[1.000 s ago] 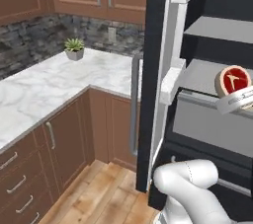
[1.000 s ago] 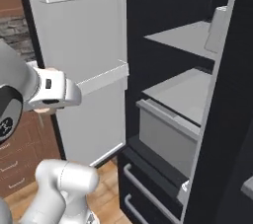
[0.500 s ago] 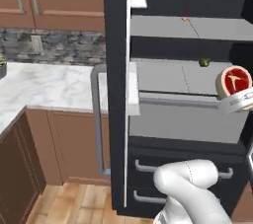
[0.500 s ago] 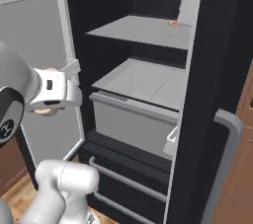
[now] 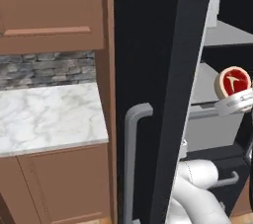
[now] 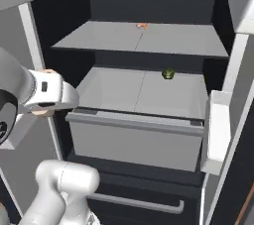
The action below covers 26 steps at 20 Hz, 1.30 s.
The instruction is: Transport the steak and lime to the fridge. Place the steak on the rack containing meat and place the lime on the rack containing the vegetable, ensuring meats and vegetables are on different racks.
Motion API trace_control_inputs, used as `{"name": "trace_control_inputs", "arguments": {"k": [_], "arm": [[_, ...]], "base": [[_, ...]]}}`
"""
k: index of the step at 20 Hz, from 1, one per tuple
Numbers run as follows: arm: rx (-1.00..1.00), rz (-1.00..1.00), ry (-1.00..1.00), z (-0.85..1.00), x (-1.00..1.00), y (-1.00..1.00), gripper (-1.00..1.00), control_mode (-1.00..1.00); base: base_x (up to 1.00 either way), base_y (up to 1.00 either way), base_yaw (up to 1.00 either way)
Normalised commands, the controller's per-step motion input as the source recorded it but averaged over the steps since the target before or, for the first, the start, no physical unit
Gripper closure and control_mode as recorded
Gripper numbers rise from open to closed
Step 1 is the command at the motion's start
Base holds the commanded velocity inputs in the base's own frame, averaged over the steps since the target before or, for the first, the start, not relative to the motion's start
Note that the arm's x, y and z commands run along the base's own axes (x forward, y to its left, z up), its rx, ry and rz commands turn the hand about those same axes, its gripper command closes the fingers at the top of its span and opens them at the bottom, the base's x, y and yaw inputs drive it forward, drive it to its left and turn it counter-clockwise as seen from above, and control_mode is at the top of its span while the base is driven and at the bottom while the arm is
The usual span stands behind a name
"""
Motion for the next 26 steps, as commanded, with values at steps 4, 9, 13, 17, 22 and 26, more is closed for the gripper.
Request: {"name": "trace_control_inputs", "arguments": {"k": [4,9,13,17,22,26], "arm": [[0.0,0.0,0.0,0.0,0.0,0.0,1.0,1.0],[0.0,0.0,0.0,0.0,0.0,0.0,1.0,1.0],[0.0,0.0,0.0,0.0,0.0,0.0,1.0,1.0],[0.0,0.0,0.0,0.0,0.0,0.0,1.0,1.0],[0.0,0.0,0.0,0.0,0.0,0.0,1.0,1.0],[0.0,0.0,0.0,0.0,0.0,0.0,1.0,1.0]], "base": [[-0.02,-0.68,-0.04],[0.14,-0.47,-0.13],[0.84,0.0,-0.13],[0.99,0.0,-0.1],[0.98,0.0,0.18],[0.74,0.18,0.17]]}}
